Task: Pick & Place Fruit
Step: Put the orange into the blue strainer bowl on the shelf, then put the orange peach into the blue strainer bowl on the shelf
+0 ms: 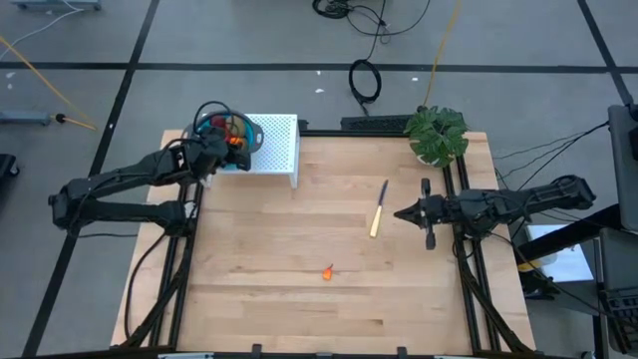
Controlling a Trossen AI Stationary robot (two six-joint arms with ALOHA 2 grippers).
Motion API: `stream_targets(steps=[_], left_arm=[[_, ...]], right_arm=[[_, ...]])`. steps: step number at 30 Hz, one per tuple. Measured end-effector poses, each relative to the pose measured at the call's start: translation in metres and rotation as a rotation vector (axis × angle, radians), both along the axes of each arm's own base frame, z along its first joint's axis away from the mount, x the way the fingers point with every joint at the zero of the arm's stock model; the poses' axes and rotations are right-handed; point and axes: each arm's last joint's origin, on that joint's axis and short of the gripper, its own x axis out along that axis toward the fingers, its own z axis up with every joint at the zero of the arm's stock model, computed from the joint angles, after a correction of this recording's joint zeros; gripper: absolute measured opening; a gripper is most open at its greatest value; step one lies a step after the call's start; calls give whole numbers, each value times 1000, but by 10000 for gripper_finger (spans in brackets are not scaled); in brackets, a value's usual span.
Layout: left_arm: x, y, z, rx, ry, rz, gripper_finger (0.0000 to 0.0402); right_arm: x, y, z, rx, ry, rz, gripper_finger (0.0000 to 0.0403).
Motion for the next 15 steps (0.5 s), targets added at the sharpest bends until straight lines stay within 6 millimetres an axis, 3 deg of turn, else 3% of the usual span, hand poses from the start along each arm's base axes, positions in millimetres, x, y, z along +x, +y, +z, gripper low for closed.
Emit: stream_targets(steps=[8,15], left_arm=[[-2,3,0,-5,1,11,189],[-1,1,12,22,-90,-49,210]], right_arm=[[-3,-1,2,10,-26,-1,1],[-1,1,9,20,-91,30,1]])
